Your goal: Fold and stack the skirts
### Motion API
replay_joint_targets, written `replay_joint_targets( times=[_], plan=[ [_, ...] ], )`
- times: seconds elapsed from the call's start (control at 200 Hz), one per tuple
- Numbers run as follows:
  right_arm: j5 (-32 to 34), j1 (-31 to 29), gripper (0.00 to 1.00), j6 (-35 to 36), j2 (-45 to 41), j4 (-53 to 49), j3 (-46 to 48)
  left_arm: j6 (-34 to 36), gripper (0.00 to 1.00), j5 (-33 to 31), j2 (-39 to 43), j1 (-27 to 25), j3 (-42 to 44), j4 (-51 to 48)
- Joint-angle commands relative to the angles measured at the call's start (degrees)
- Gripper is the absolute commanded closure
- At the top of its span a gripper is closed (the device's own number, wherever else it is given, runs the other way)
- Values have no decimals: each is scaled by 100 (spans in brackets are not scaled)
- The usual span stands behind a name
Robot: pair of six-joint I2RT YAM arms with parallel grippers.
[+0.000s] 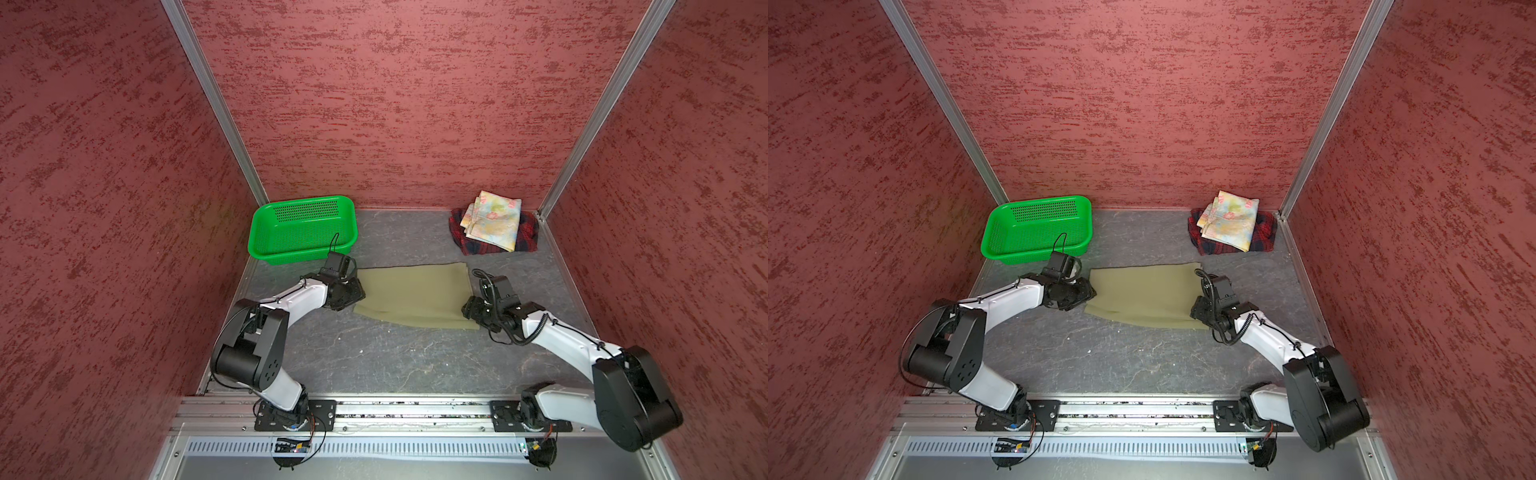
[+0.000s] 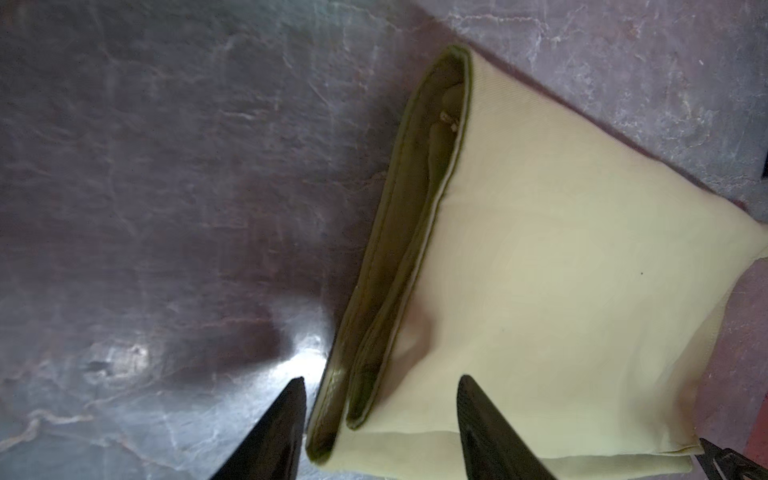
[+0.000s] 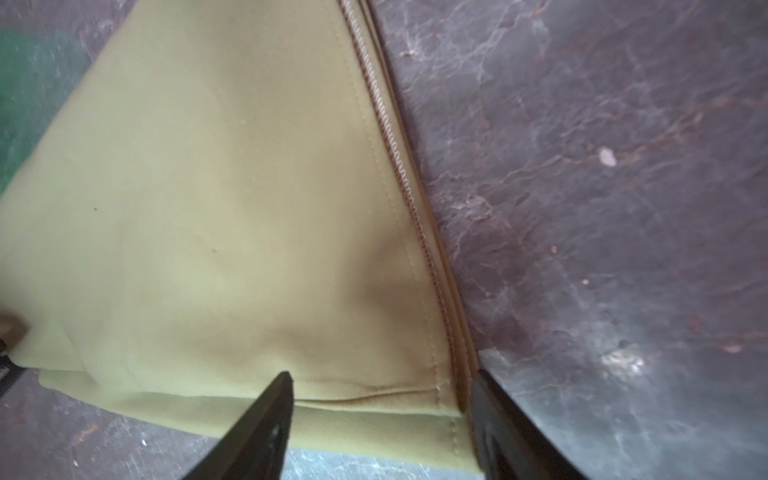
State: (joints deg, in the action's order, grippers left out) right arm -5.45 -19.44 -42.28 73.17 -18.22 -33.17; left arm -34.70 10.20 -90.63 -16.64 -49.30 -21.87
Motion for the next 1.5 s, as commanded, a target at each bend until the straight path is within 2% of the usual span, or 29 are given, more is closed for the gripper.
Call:
replay_joint_targets(
  times=[0.0,0.1,0.281,0.366,0.496,0.666,1.002,1.092,1.242,1.312,1.498],
  plan=[
    [-101,2,37,-142,86,361,30,155,41,-71,-54,65,-100,154],
    [-114,5,42,-116,167,447,22,191,42,13,-130,132,-116,177],
    [-105,6,52,-125,171,454,31,106,55,326,-174,163,-115,433],
    [-89,2,57,-125,133,441,63,63,67,459,-200,155,-120,508],
    [20,2,61,-90,77,358,99,68,75,484,-194,120,-93,536],
    [224,11,61,-20,54,187,118,83,77,485,-164,93,-57,526],
    [321,22,64,139,156,230,189,235,76,328,-277,65,-71,403],
    [282,22,72,158,214,355,227,201,77,378,-319,2,-72,487],
    [374,29,87,167,151,400,210,191,95,389,-343,-111,-178,409],
    [425,46,91,226,80,378,150,183,100,352,-282,-111,-242,332],
    [570,173,100,452,-20,132,-126,217,100,297,-116,-66,-497,58]
  ],
)
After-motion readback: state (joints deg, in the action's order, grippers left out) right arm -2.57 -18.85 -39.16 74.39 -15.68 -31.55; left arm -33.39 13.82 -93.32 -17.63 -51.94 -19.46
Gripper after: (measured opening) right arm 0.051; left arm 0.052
